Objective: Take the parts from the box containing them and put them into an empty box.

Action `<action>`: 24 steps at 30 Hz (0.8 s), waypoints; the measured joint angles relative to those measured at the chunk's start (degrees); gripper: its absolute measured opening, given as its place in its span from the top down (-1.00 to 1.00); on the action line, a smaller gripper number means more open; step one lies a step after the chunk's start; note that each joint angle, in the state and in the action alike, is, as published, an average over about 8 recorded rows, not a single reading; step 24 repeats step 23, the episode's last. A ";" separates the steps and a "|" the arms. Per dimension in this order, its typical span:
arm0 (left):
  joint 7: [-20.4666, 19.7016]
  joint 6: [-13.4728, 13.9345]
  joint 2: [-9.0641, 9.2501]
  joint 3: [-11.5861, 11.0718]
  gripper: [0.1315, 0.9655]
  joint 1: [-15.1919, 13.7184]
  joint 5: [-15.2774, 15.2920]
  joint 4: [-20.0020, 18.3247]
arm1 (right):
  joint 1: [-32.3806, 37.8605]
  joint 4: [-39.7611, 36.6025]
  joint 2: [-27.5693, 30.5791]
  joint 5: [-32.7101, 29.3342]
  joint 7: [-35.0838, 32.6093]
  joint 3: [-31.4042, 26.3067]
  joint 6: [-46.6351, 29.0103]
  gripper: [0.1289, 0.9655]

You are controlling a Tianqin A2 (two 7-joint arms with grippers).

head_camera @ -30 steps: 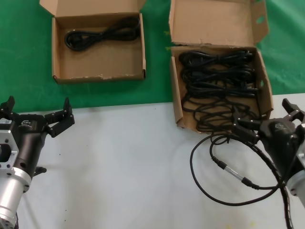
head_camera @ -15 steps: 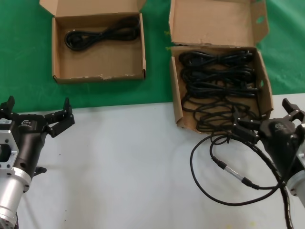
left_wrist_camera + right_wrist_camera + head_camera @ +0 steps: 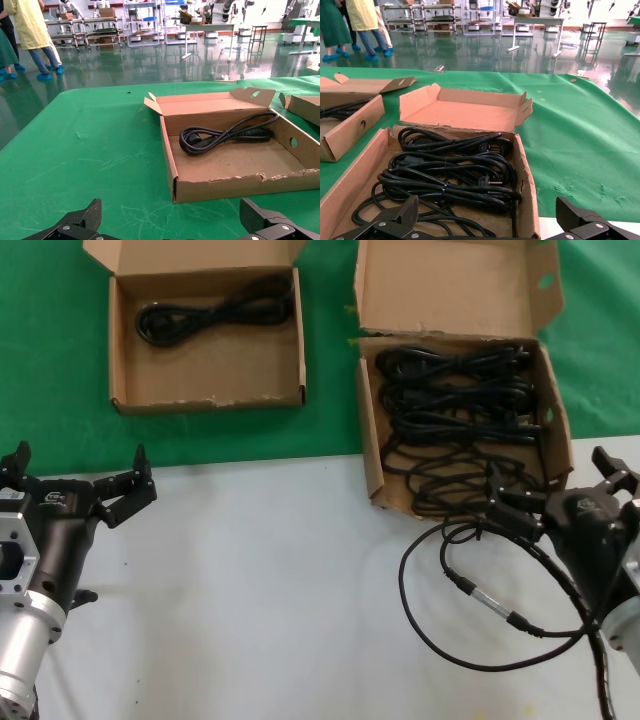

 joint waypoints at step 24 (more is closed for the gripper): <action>0.00 0.00 0.00 0.00 -1.00 0.00 0.00 0.00 | 0.00 0.00 0.00 0.00 0.00 0.00 0.00 -1.00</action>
